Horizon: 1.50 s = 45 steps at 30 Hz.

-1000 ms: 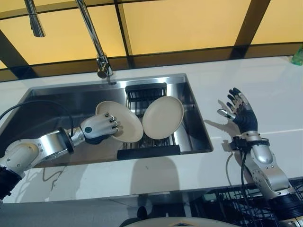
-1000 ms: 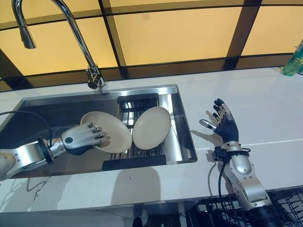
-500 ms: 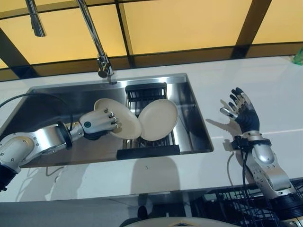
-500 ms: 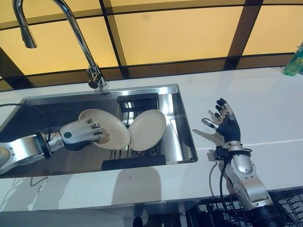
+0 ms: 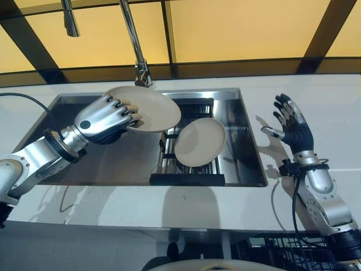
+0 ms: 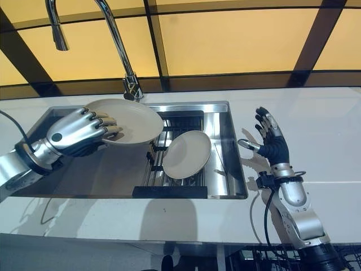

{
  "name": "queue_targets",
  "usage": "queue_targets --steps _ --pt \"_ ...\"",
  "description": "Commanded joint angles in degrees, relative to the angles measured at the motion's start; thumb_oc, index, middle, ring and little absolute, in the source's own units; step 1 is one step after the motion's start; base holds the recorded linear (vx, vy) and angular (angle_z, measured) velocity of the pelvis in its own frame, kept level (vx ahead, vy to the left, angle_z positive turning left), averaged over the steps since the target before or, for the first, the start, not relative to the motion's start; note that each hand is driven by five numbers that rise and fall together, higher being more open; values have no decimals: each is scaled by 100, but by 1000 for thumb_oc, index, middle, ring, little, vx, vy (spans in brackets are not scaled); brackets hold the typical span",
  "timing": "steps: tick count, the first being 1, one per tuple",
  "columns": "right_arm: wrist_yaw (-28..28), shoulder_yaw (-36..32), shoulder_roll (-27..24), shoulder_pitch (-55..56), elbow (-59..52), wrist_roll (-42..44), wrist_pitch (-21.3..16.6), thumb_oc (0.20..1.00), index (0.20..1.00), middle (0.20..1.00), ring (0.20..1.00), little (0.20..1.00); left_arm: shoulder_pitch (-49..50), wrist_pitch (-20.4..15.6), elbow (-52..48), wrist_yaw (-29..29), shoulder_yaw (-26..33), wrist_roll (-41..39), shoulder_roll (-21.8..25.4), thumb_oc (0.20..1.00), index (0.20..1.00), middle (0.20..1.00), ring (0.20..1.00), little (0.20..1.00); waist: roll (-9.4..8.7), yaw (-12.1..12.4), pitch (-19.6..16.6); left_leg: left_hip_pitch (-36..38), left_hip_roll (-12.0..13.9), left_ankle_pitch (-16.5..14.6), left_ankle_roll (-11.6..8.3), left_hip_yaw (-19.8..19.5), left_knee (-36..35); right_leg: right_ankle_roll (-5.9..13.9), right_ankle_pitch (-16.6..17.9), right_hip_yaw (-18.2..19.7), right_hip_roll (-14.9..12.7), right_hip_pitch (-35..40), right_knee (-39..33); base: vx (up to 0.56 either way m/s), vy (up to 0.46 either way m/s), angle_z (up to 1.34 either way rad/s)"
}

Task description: Pick up plates and place into dishwasher.

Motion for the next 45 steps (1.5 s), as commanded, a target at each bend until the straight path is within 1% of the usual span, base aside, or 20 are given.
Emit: queue_targets --steps 1,2,5,8,10,12,14,16,21,23,25,28,31,33,35,36,41,44,45 --pt "315 64 -362 -694 -339 -206 -447 1000 1000 1000 1000 1000 -370 -12 24 -282 313 -1140 -235 200 200 200 200 200 -107 219 -510 343 429 -711 -289 222 129 489 357 101 -403 -721 261 -32 -26 1" --pt "418 133 -402 -819 -429 -273 -454 1000 1000 1000 1000 1000 -418 -84 -45 -535 283 -1662 -356 200 200 200 200 200 -131 237 -525 348 435 -716 -286 213 129 480 352 110 -386 -710 247 -32 -20 0" --pt "539 301 -376 -1068 -599 -487 -440 1000 1000 1000 1000 1000 -505 -100 -360 -1353 254 -2682 -734 200 200 200 200 200 -164 279 -551 362 446 -731 -286 196 134 460 345 126 -349 -686 223 -35 -15 0" --pt "622 463 -356 -1338 -694 -695 -405 1000 1000 1000 1000 1000 -662 61 -679 -2091 115 -3375 -1085 200 200 200 200 200 -202 300 -586 375 447 -748 -289 180 141 443 335 155 -315 -662 202 0 0 0" --pt "688 510 -403 -1456 -774 -696 -320 1000 1000 1000 1000 1000 -752 194 -833 -2420 80 -3751 -1176 200 200 200 200 200 -222 297 -611 379 441 -758 -284 184 141 437 327 184 -300 -662 193 0 0 0" --pt "796 521 -453 -1532 -837 -668 -246 1000 1000 1000 1000 1000 -800 255 -895 -2619 76 -4087 -1245 200 200 200 200 200 -232 284 -619 391 439 -770 -282 195 146 430 315 217 -286 -659 198 0 0 0" --pt "974 529 -467 -1543 -897 -689 -228 1000 1000 1000 1000 1000 -816 354 -959 -2866 102 -4454 -1337 200 200 200 200 200 -238 273 -622 409 432 -784 -269 200 149 420 307 245 -273 -653 200 0 0 0" --pt "1126 573 -471 -1563 -974 -700 -224 1000 1000 1000 1000 1000 -817 459 -1055 -3011 122 -4627 -1430 200 200 200 200 200 -243 271 -626 419 427 -793 -261 201 152 416 301 268 -266 -650 202 0 0 0" --pt "1677 839 -515 -1872 -1199 -725 -120 1000 1000 1000 1000 1000 -986 640 -1166 -3173 42 -4862 -1558 200 200 200 200 200 -261 272 -613 434 409 -811 -254 199 175 403 292 308 -262 -634 208 -4 -6 -2" --pt "2039 979 -618 -2006 -1304 -689 32 1000 1000 1000 1000 1000 -1039 685 -1199 -3219 -9 -4870 -1594 200 200 200 200 200 -270 277 -622 437 410 -815 -261 196 178 403 290 317 -262 -621 202 -3 -5 -2" --pt "2223 1056 -705 -2060 -1314 -674 62 1000 1000 1000 1000 1000 -1039 683 -1188 -3248 -18 -4933 -1589 200 200 200 200 200 -280 276 -629 446 414 -816 -267 195 175 403 286 322 -263 -612 202 0 0 0" --pt "2276 1170 -841 -2156 -1379 -533 35 1000 1000 1000 1000 1000 -1019 765 -1251 -3255 -31 -5116 -1559 200 200 200 200 200 -301 289 -634 458 420 -814 -271 203 182 400 284 320 -267 -601 215 12 -28 -1" --pt "2448 1376 -723 -2420 -1410 -524 -40 1000 1000 1000 1000 1000 -1070 756 -1241 -3230 -113 -5116 -1630 200 200 200 200 200 -317 311 -608 451 404 -815 -261 180 200 388 285 335 -270 -607 231 0 -30 -6" --pt "2562 1569 -649 -2588 -1493 -742 32 1000 1000 1000 1000 1000 -1138 732 -1192 -3291 -207 -5070 -1724 200 200 200 200 200 -311 334 -602 452 394 -825 -257 152 211 383 285 338 -272 -595 227 5 -4 -2" --pt "2566 1803 -724 -2832 -1498 -1063 99 1000 1000 1000 1000 1000 -1227 806 -1218 -3314 -350 -5018 -1702 200 200 200 200 200 -302 356 -606 461 388 -822 -256 129 201 381 283 335 -272 -576 215 0 0 0" --pt "2595 1859 -791 -2897 -1473 -1055 102 1000 1000 1000 1000 1000 -1247 839 -1220 -3342 -386 -5071 -1666 200 200 200 200 200 -299 360 -612 462 393 -820 -259 129 198 382 282 327 -273 -570 212 0 0 0" --pt "2752 1793 -1145 -2926 -1515 -840 31 1000 1000 1000 1000 1000 -1135 814 -1229 -3402 -322 -5163 -1477 200 200 200 200 200 -328 362 -627 452 398 -816 -263 149 224 380 281 324 -274 -571 230 0 0 0" --pt "2806 1823 -1134 -2968 -1515 -832 14 1000 1000 1000 1000 1000 -1154 765 -1184 -3426 -331 -5182 -1473 200 200 200 200 200 -331 367 -623 446 392 -826 -255 143 247 373 275 333 -276 -577 250 0 0 0" --pt "2909 1866 -1099 -2996 -1508 -890 2 1000 1000 1000 1000 1000 -1171 760 -1186 -3465 -365 -5167 -1498 200 200 200 200 200 -328 374 -621 452 383 -830 -248 127 250 369 273 333 -273 -572 257 0 0 0"
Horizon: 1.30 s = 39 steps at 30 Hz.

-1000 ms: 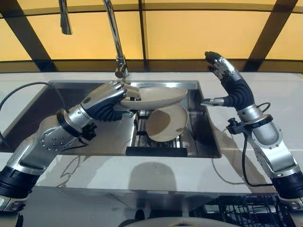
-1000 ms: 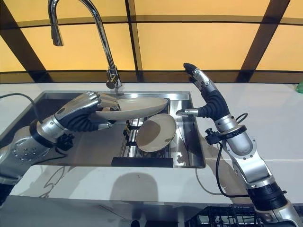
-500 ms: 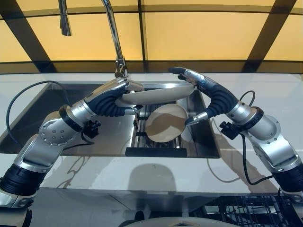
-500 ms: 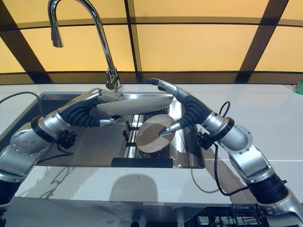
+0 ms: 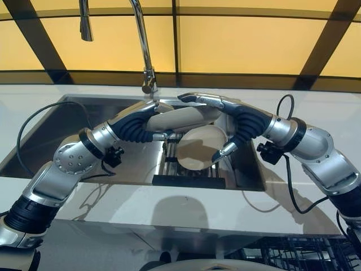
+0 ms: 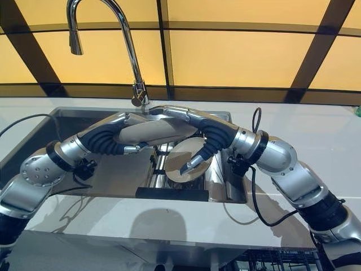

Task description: Pick up plates and place into dishwasher.

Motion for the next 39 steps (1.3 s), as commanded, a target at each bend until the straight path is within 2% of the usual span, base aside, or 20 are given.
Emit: queue_targets --steps 1,9,10,12,13,14,25,33,34,35,36,39 --pt "261 330 -30 -491 -248 67 -160 1000 1000 1000 1000 1000 -683 -242 -60 42 -98 -494 45 200 200 200 200 200 -21 130 -353 341 360 -836 -234 28 221 363 274 215 -297 -617 256 0 0 0" --pt "602 368 -556 -584 -295 116 -69 1000 1000 1000 1000 1000 -634 -335 -15 -4 -93 -572 283 200 200 200 200 200 -37 118 -386 355 353 -825 -237 50 220 375 279 232 -304 -609 270 0 0 0" --pt "629 357 -567 -567 -264 97 -19 871 871 871 871 871 -625 -328 -24 5 -76 -561 298 200 200 200 200 200 -42 119 -385 356 354 -821 -236 55 221 376 281 234 -305 -607 274 0 0 0" --pt "613 287 -584 -470 -236 13 19 426 426 426 426 426 -570 -365 -34 6 -27 -530 304 200 200 200 200 200 -47 120 -375 358 349 -817 -232 45 219 374 284 233 -306 -597 269 0 0 0" --pt "588 264 -598 -432 -233 -11 45 235 235 235 235 235 -550 -364 -50 13 -12 -527 308 200 200 200 200 200 -49 117 -375 357 349 -816 -231 45 217 377 284 230 -307 -599 273 0 0 0" --pt "545 231 -606 -367 -215 -104 76 200 200 200 200 200 -510 -388 -55 37 15 -518 309 200 200 200 200 200 -49 114 -366 360 347 -815 -227 38 215 374 280 230 -304 -600 280 0 0 0" --pt "516 -97 -565 -2 -114 -66 363 200 200 200 200 200 -346 -449 -108 117 228 -433 298 200 200 200 200 200 -48 96 -347 374 344 -790 -224 22 179 368 288 217 -295 -584 274 0 0 0" --pt "451 -127 -452 91 -77 -83 390 200 200 200 200 200 -356 -488 -139 168 279 -373 245 200 200 200 200 200 -47 116 -344 363 340 -780 -229 -6 178 363 278 185 -298 -578 287 0 0 0" --pt "443 -139 -429 102 -74 -93 404 269 269 269 269 269 -348 -498 -139 163 296 -375 240 200 200 200 200 200 -45 118 -346 367 340 -781 -229 -6 176 362 276 180 -298 -574 289 0 0 0" --pt "384 -146 -405 110 -74 -100 408 953 953 953 953 953 -345 -497 -142 164 308 -381 240 200 200 200 200 200 -41 122 -346 366 340 -779 -229 -9 176 363 276 176 -300 -573 290 0 0 0" --pt "354 -174 -367 148 -73 -103 421 1000 1000 1000 1000 1000 -346 -491 -152 167 313 -359 225 200 200 200 200 200 -41 120 -345 367 341 -779 -230 -9 174 366 276 168 -303 -571 292 0 0 0" --pt "190 -239 -308 199 -51 -133 391 1000 1000 1000 1000 1000 -308 -509 -173 166 360 -339 189 200 200 200 200 200 -42 129 -339 363 337 -779 -229 -16 178 368 269 152 -313 -569 300 6 10 3"
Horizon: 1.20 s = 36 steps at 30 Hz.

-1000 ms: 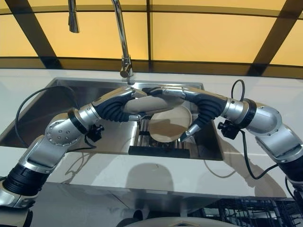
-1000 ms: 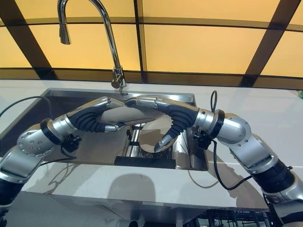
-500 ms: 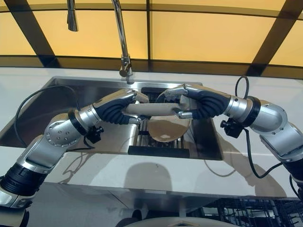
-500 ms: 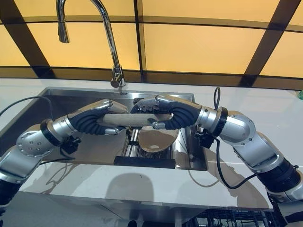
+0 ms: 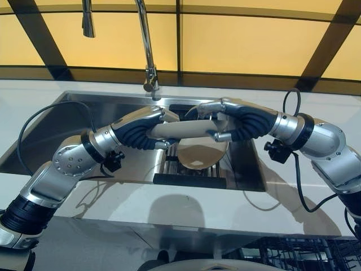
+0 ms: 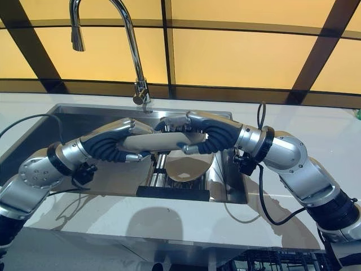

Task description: Pick up plates and place into dishwasher.

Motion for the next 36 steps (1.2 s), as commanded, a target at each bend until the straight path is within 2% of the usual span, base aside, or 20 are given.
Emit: queue_targets --steps 1,9,17,21,25,34,36 --pt "-286 -29 27 125 155 -10 2 1000 1000 1000 1000 1000 -286 -245 -48 315 517 -276 -45 200 200 200 200 200 67 105 -404 351 350 -778 -230 47 178 369 267 192 -312 -614 304 11 16 5" --pt "-294 -132 140 288 154 -102 166 1000 1000 1000 1000 1000 -207 -315 -87 355 651 -150 -96 200 200 200 200 200 68 128 -387 339 343 -775 -225 26 181 366 257 173 -318 -613 316 1 1 0" --pt "-572 -217 266 434 220 -207 307 1000 1000 1000 1000 1000 -181 -382 -186 374 719 -108 -134 200 200 200 200 200 68 132 -376 330 343 -774 -230 27 174 365 258 142 -324 -616 308 0 0 0" --pt "-519 -223 309 472 201 -232 362 1000 1000 1000 1000 1000 -159 -417 -236 216 732 -171 -214 200 200 200 200 200 72 132 -373 328 341 -770 -227 16 169 359 261 151 -316 -622 305 0 0 0" --pt "-516 -136 338 424 251 -112 392 1000 1000 1000 1000 1000 -194 -325 -322 -164 643 -603 -305 200 200 200 200 200 61 148 -364 325 337 -773 -230 -7 181 353 263 161 -313 -622 307 0 0 0" --pt "-310 317 424 -27 315 1 495 1000 1000 1000 1000 1000 -513 -241 -362 -284 306 -733 -383 200 200 200 200 200 46 155 -394 355 326 -787 -222 -13 174 338 275 217 -284 -601 263 0 0 0" --pt "-278 343 376 -42 276 41 484 473 473 473 473 473 -499 -247 -361 -264 309 -774 -363 200 200 200 200 200 44 150 -393 352 326 -787 -217 0 186 329 275 232 -278 -604 266 0 0 0"
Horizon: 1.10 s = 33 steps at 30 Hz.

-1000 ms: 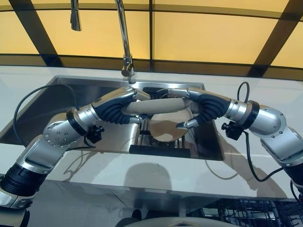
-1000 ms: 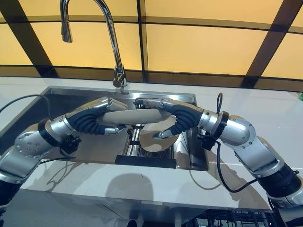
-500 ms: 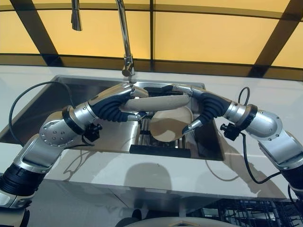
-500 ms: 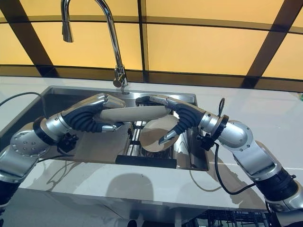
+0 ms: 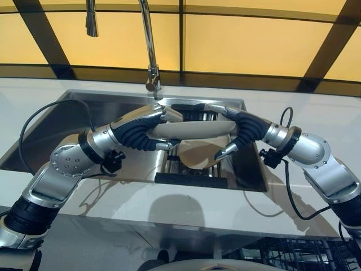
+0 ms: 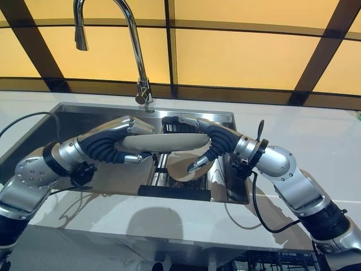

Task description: Pick up plates and place into dishwasher.

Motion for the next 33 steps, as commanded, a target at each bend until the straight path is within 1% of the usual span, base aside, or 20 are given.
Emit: queue_targets --steps 1,8,11,16,21,24,25,26,29,33 --pt "65 336 7 -533 37 249 -131 200 200 200 200 200 -487 -151 -192 205 77 -572 -101 200 200 200 200 200 38 138 -393 358 349 -798 -227 65 196 324 274 299 -285 -626 270 0 0 0" --pt "222 398 -27 -625 17 193 -125 200 200 200 200 200 -521 -102 -210 263 66 -542 -121 200 200 200 200 200 19 127 -382 369 366 -799 -223 104 192 312 268 317 -261 -628 272 0 0 0" --pt "211 337 -82 -581 -15 246 -142 200 200 200 200 200 -476 -132 -217 314 98 -532 -110 200 200 200 200 200 16 116 -375 370 377 -798 -229 115 198 304 258 311 -256 -632 288 0 0 0" --pt "168 269 -20 -487 5 262 -172 200 200 200 200 200 -412 -174 -193 339 136 -503 -164 200 200 200 200 200 15 111 -378 372 365 -797 -225 108 194 301 263 321 -250 -621 272 0 0 0" --pt "-52 247 64 -451 70 303 -178 200 200 200 200 200 -380 -185 -178 353 149 -486 -207 200 200 200 200 200 34 119 -382 371 375 -788 -230 116 188 302 271 297 -256 -617 263 0 0 0" --pt "-310 159 213 -390 140 274 -268 200 200 200 200 200 -347 -90 -108 560 168 -390 -258 200 200 200 200 200 54 113 -372 386 384 -794 -230 145 185 304 274 276 -264 -613 265 -12 -3 0" --pt "-461 119 257 -369 151 295 -296 200 200 200 200 200 -333 61 -79 613 182 -475 -298 542 542 542 542 542 57 109 -367 393 387 -797 -227 152 177 303 272 267 -264 -612 263 -41 -11 0" --pt "-598 61 323 -325 182 305 -362 200 200 200 200 200 -285 151 -41 657 202 -433 -371 1000 1000 1000 1000 1000 61 107 -366 392 391 -800 -227 158 179 305 272 264 -266 -614 262 -43 -12 0" --pt "-904 -181 572 -156 276 281 -554 200 200 200 200 200 -117 336 131 849 227 -381 -549 1000 1000 1000 1000 1000 79 93 -366 394 394 -809 -219 158 172 314 275 262 -265 -620 253 -38 -13 0" --pt "-1164 -471 803 89 321 156 -725 200 200 200 200 200 86 424 297 1101 354 -444 -766 1000 1000 1000 1000 1000 100 59 -375 384 401 -819 -209 186 181 313 273 287 -262 -644 248 -27 -5 0"
